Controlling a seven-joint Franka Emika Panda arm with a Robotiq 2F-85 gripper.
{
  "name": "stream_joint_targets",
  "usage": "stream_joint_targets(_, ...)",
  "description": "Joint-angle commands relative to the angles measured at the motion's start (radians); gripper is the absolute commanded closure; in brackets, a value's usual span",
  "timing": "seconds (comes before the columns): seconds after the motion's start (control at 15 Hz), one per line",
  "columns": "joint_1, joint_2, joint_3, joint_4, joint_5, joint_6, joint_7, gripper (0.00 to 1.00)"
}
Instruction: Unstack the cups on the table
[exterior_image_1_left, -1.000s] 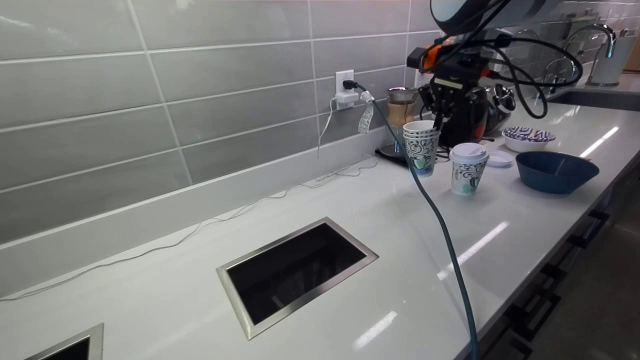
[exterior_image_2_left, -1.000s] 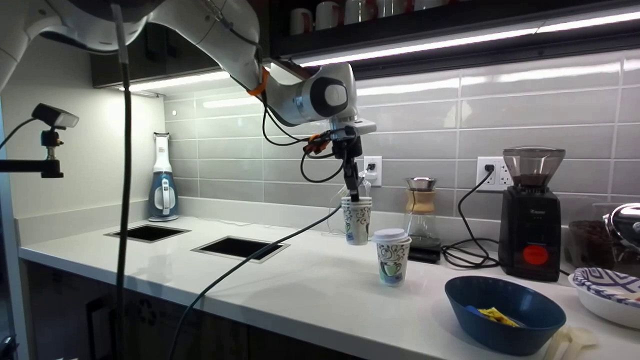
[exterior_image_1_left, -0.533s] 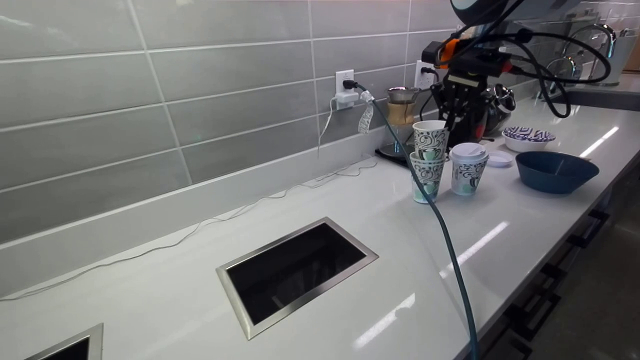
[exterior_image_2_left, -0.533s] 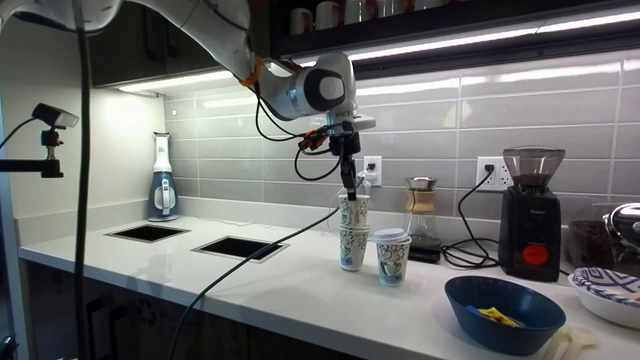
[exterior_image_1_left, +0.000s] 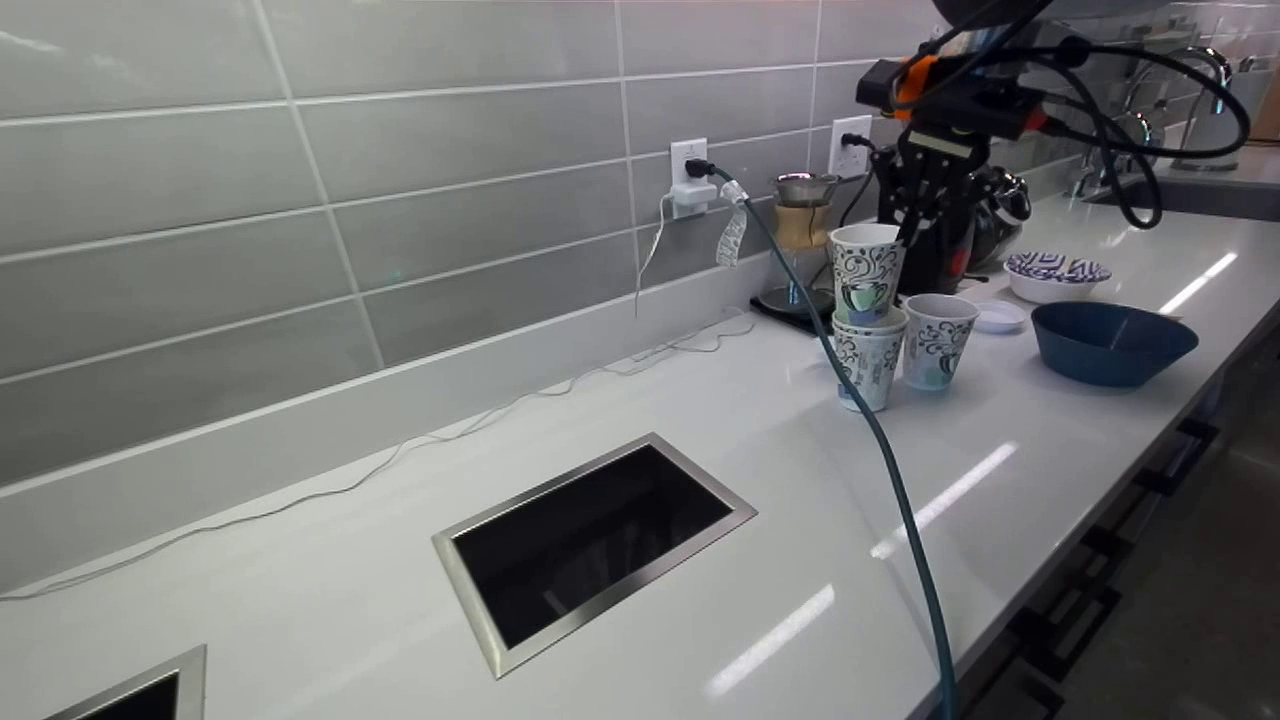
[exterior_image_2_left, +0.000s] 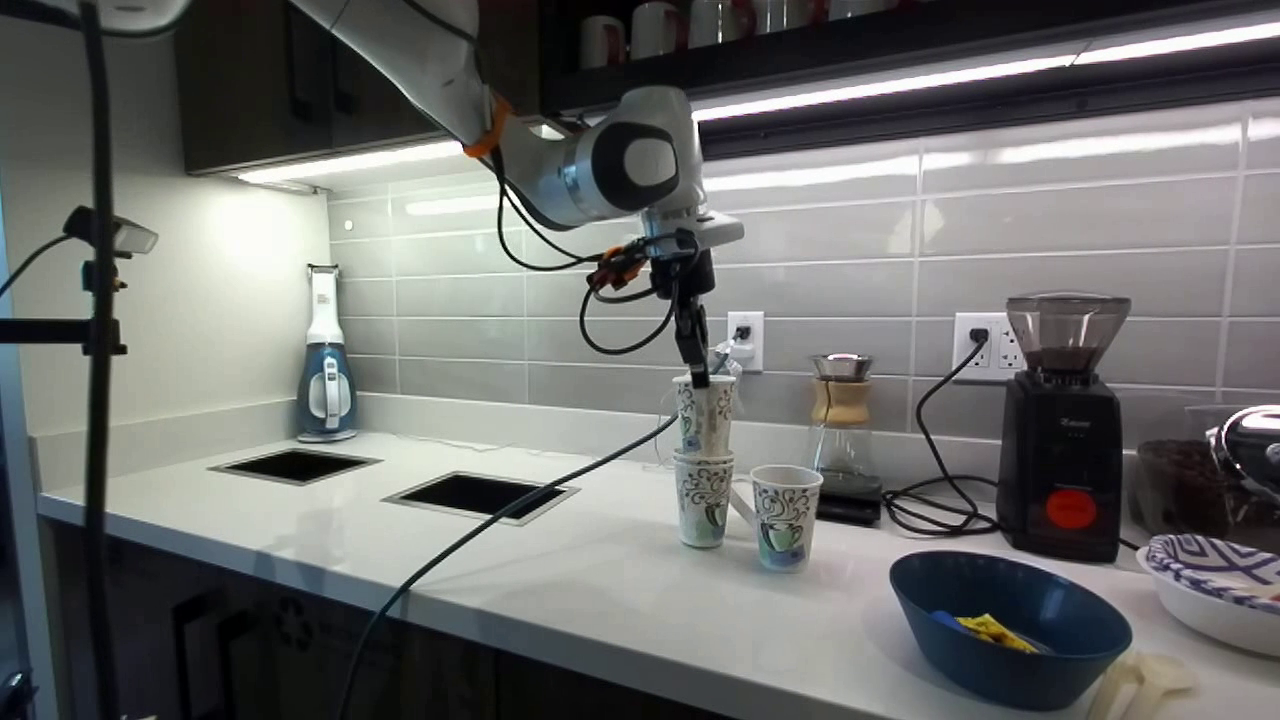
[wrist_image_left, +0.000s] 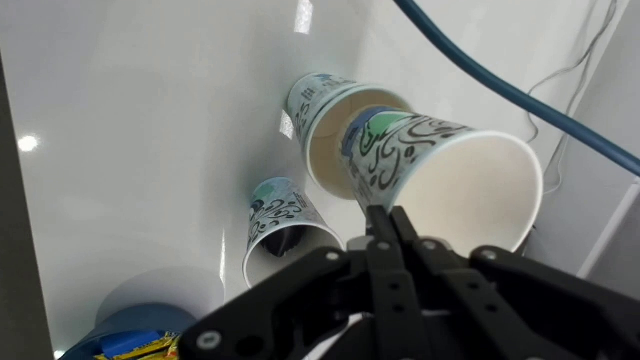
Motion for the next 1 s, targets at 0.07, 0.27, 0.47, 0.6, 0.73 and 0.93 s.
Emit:
stream_joint_targets(0.07, -0.010, -0.131, 0.022, -0.111, -0.009, 0.071, 0.033, 0.99)
stream_joint_targets(0.27, -0.028, -0.175, 0.022, -0.132, -0.002, 0.133, 0.039, 0.99)
stream_joint_targets(0.47, -0.057, -0.193, 0.015, -0.126, 0.005, 0.184, 0.044, 0.99)
stream_joint_targets(0.6, -0.086, -0.184, 0.008, -0.108, 0.020, 0.202, 0.034, 0.99)
stream_joint_targets(0.73, -0.116, -0.161, -0.006, -0.084, 0.015, 0.221, 0.043, 0.99)
stream_joint_targets(0.93, -0.165, -0.111, -0.032, -0.026, 0.041, 0.217, 0.029, 0.99)
